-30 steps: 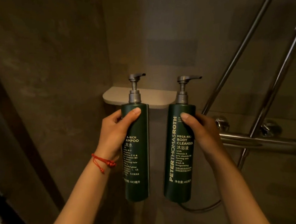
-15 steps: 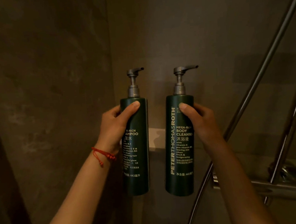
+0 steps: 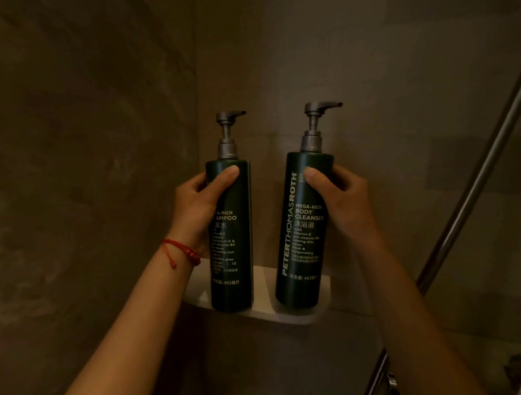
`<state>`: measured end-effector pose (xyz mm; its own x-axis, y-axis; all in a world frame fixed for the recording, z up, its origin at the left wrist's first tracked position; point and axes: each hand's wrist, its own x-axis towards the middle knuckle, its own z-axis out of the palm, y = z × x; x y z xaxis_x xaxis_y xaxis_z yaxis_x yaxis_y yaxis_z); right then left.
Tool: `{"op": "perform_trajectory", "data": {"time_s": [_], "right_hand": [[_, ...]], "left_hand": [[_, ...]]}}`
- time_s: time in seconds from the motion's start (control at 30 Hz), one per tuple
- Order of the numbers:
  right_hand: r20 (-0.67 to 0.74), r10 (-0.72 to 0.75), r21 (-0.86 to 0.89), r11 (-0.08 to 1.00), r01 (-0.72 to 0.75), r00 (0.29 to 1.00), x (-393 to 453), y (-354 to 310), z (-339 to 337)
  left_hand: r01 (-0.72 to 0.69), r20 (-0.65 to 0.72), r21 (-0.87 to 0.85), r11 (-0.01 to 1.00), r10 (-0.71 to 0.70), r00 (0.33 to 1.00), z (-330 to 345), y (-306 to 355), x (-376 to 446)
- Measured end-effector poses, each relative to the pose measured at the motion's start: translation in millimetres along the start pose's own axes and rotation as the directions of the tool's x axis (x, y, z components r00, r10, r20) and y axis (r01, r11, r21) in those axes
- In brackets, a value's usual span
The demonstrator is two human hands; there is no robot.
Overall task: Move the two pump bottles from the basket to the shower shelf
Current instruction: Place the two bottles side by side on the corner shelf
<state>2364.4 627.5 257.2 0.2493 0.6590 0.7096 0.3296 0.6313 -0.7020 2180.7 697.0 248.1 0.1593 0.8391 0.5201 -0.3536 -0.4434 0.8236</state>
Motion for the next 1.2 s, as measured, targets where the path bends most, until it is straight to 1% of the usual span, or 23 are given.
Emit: {"op": "perform_trajectory", "data": {"time_s": [0.13,0.23,0.33,0.53,0.6,0.77,0.87,1.0,1.1,1.2], "right_hand": [[-0.020,-0.006,-0.005,1.000,0.006,1.000,8.5,9.9,3.7],[-0.009,0.001,0.003,1.000,-0.001,1.000,8.7,20.2,7.7],[-0.009,0.017,-0.033,0.999,-0.017,1.000,7.9,29.2,10.6],[0.032,-0.012,-0.024,1.000,0.013,0.999,3.3,33.6,14.8],[0.024,-0.010,-0.025,1.000,0.011,1.000,0.4,33.1,16.2],[0.002,0.027,-0.042,0.999,-0.027,1.000,-19.9,42.9,13.3],[-0.015,0.107,-0.005,0.994,-0.107,0.994,-46.9,60.3,10.3],[0.007,0.196,-0.070,0.978,-0.195,0.981,-74.7,84.1,13.4],[-0.001,0.213,-0.097,0.973,-0.212,0.977,-85.0,93.9,18.0],[-0.050,0.195,-0.120,0.972,-0.200,0.979,-89.6,96.2,23.2]], "left_hand": [[-0.055,-0.010,0.010,0.998,0.055,0.998,1.6,1.1,14.8],[-0.046,-0.002,0.006,0.999,0.046,0.999,0.4,-7.4,19.4],[-0.044,0.009,0.003,0.999,0.044,0.999,-1.5,-21.0,20.4],[-0.079,0.042,0.006,0.997,0.079,0.996,-5.9,-32.2,23.1],[-0.088,0.059,0.013,0.996,0.087,0.994,-7.0,-34.6,20.0],[0.005,0.105,0.054,0.999,-0.010,0.994,-22.0,-53.3,3.6],[0.088,0.104,0.068,0.994,-0.095,0.990,-34.7,-74.1,-9.9],[0.157,0.154,0.117,0.981,-0.174,0.973,-43.8,-89.1,-20.2],[0.140,0.181,0.172,0.975,-0.171,0.969,-45.7,-90.1,-20.1],[0.090,0.175,0.202,0.975,-0.127,0.976,-46.3,-91.6,-18.7]]}}
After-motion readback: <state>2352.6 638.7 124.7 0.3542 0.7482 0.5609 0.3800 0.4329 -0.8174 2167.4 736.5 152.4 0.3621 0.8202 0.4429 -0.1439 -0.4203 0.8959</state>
